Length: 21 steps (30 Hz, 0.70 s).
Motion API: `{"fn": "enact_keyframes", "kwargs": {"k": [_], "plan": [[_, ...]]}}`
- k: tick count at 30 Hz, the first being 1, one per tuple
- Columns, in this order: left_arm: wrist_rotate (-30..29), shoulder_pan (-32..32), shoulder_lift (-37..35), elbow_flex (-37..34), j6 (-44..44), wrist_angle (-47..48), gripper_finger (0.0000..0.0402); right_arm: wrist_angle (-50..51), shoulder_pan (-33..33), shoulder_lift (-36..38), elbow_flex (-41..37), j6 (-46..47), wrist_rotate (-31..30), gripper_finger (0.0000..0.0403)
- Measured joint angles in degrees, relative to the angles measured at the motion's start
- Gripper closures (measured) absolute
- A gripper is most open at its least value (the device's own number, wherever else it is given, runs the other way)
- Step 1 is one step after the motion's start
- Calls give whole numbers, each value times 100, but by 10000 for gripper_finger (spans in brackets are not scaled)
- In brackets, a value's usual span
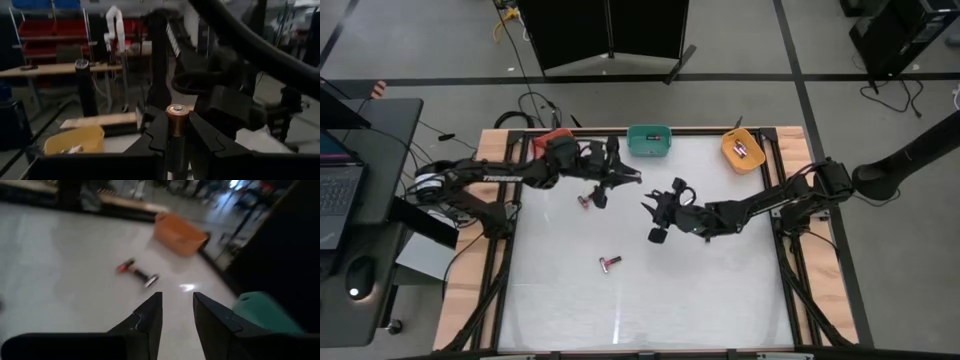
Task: Sort batteries
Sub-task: Put the brown battery into the orange bin
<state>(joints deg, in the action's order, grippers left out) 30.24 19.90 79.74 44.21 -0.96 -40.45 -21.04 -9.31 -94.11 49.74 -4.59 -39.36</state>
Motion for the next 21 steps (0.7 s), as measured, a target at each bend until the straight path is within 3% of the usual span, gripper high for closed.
{"fn": "enact_keyframes", "kwargs": {"k": [7,14,21], "plan": [[-224,188,-187,589,-820,2187,354,652,247,0,0,599,1373,308],[-1697,434,-329,1433,-1413,5471,354,1067,441,0,0,807,1386,344],[-2872,980,-327,1608,-1554,6867,354,849,505,0,-293,766,1395,365]]}}
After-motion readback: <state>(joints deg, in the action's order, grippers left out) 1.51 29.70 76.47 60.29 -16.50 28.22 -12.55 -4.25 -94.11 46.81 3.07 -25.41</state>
